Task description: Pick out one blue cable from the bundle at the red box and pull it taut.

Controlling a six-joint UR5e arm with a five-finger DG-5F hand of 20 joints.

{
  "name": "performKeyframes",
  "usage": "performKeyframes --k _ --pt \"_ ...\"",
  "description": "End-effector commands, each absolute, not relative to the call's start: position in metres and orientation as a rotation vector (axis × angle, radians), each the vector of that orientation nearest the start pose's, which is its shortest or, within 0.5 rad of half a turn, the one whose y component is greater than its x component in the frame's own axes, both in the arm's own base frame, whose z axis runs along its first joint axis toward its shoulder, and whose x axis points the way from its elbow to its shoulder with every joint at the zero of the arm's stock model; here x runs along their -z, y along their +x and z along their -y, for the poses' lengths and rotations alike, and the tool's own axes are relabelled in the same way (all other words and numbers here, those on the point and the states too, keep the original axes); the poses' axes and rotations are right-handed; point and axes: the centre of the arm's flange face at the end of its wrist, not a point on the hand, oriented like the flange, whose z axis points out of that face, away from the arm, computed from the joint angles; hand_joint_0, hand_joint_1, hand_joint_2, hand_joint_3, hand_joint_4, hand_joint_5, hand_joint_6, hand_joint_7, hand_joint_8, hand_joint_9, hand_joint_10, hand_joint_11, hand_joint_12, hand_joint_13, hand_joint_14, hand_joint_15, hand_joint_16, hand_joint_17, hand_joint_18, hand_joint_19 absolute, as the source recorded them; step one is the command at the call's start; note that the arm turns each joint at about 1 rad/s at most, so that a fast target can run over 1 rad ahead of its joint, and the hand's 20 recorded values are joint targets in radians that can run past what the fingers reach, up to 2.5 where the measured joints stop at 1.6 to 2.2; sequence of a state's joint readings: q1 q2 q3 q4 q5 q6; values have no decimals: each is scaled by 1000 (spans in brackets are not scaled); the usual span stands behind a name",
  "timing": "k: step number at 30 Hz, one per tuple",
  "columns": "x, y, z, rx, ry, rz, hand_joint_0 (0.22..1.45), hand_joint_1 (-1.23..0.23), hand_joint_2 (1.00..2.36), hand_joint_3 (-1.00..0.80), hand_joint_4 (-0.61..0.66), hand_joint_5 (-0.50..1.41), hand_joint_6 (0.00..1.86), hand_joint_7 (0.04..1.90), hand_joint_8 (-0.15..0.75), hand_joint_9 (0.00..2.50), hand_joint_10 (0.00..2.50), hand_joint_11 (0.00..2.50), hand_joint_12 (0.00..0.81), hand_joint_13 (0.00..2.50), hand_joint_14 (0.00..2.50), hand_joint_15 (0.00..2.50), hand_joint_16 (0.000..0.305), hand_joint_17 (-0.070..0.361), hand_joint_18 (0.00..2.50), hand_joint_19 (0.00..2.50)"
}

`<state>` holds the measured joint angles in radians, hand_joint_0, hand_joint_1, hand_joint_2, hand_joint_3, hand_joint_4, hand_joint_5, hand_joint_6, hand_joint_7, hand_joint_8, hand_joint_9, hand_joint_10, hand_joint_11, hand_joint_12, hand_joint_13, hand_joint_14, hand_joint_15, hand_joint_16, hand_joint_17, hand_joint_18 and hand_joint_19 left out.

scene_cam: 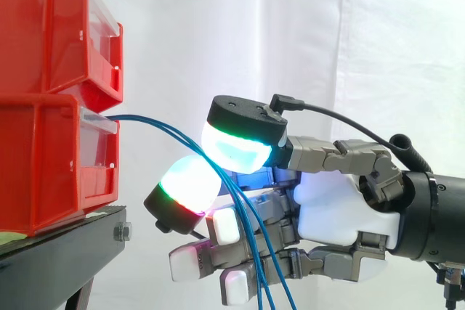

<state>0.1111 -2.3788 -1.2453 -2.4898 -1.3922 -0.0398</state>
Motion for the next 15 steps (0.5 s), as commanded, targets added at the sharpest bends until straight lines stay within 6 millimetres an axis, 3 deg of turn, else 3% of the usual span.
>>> performKeyframes --k 1,9,15 --pt "-194 781 65 -1225 1106 -1045 618 -671 1006 -96 203 -91 880 820 394 1153 15 440 456 858 13 312 68 153 915 560" --pt "-195 781 63 -1227 1103 -1049 608 -646 1017 -220 186 -104 878 830 354 1116 19 481 408 814 13 341 57 128 811 629" --pt "-195 781 62 -1229 1101 -1049 576 -565 1004 -452 174 -104 870 806 344 1119 19 491 407 811 13 348 56 127 809 639"
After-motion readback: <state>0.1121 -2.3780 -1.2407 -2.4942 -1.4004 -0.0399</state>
